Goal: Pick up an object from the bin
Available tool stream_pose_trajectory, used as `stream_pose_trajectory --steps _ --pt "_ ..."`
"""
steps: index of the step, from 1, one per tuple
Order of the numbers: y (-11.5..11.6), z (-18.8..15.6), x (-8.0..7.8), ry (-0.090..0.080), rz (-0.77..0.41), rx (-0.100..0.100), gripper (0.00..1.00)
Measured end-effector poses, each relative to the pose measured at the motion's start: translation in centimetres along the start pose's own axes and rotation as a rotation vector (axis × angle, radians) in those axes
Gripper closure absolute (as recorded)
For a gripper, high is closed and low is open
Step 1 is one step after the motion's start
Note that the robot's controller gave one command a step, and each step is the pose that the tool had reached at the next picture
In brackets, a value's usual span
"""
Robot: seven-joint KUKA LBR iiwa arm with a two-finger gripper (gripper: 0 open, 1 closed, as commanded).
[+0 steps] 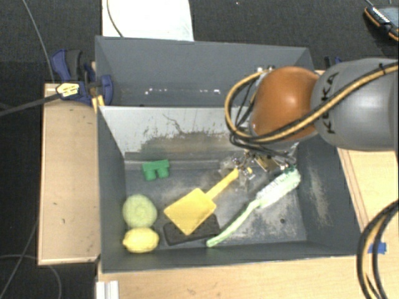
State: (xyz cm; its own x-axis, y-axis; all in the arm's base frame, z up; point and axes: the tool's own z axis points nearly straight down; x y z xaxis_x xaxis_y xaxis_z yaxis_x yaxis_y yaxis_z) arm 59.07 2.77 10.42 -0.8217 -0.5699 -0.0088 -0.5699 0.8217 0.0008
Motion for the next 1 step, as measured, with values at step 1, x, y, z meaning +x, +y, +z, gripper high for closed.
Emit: stream_pose_trajectory --steps 1 --pt "-0.18 -3.58 -0.27 -0.009 0.003 0.006 1.0"
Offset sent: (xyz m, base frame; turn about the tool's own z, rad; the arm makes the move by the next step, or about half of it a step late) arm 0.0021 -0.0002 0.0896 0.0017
